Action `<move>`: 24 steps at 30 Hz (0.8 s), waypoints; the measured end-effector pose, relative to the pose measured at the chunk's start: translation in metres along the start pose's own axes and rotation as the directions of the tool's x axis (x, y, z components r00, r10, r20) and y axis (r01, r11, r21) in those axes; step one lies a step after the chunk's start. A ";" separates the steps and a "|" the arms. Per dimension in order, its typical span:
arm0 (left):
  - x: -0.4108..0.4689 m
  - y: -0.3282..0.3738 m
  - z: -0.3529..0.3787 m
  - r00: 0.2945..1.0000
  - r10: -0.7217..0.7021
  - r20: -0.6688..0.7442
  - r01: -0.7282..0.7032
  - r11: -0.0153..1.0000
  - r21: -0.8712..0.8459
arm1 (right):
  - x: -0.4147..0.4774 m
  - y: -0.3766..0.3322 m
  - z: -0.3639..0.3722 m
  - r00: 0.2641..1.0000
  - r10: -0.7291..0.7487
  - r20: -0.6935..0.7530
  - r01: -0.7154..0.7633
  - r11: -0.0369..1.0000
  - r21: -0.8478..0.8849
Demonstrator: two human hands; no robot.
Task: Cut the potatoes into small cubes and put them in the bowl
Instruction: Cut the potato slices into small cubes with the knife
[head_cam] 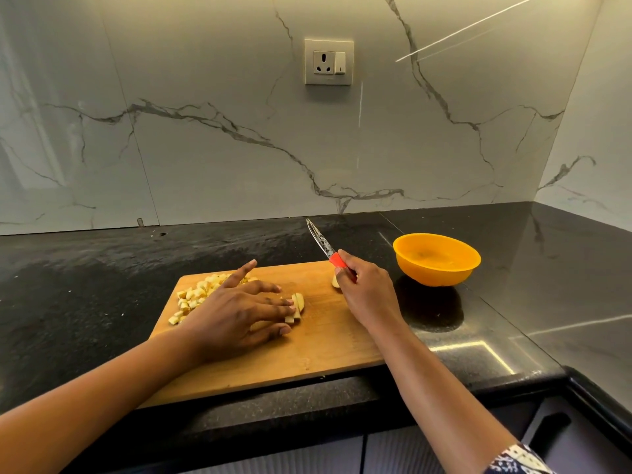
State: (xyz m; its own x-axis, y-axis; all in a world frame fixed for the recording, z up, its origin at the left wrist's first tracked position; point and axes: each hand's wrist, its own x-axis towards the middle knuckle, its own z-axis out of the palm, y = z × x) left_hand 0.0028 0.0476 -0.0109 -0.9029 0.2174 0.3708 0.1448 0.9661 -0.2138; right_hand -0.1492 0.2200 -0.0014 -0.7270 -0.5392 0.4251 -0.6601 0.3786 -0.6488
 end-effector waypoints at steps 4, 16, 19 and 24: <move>0.008 0.000 0.001 0.999 -0.006 -0.043 0.005 1.000 -0.019 | 0.001 0.000 0.000 1.000 -0.005 -0.007 0.005 1.000 -0.008; 0.016 -0.012 0.003 0.992 0.089 -0.089 -0.090 0.996 -0.008 | 0.002 0.001 0.001 1.000 0.007 -0.017 -0.007 1.000 -0.017; 0.009 -0.016 0.007 0.991 0.035 -0.127 -0.041 0.998 -0.045 | 0.004 0.001 0.003 1.000 0.002 -0.013 -0.002 1.000 -0.013; 0.010 -0.012 0.008 0.994 -0.023 -0.111 0.017 0.998 -0.056 | 0.005 0.001 0.004 1.000 -0.002 -0.019 0.001 1.000 -0.013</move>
State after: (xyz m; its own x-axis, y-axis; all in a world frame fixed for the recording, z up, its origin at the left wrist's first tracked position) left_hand -0.0113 0.0373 -0.0124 -0.8556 0.2092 0.4734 0.1522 0.9759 -0.1562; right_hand -0.1526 0.2151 -0.0026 -0.7295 -0.5253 0.4380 -0.6634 0.3877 -0.6400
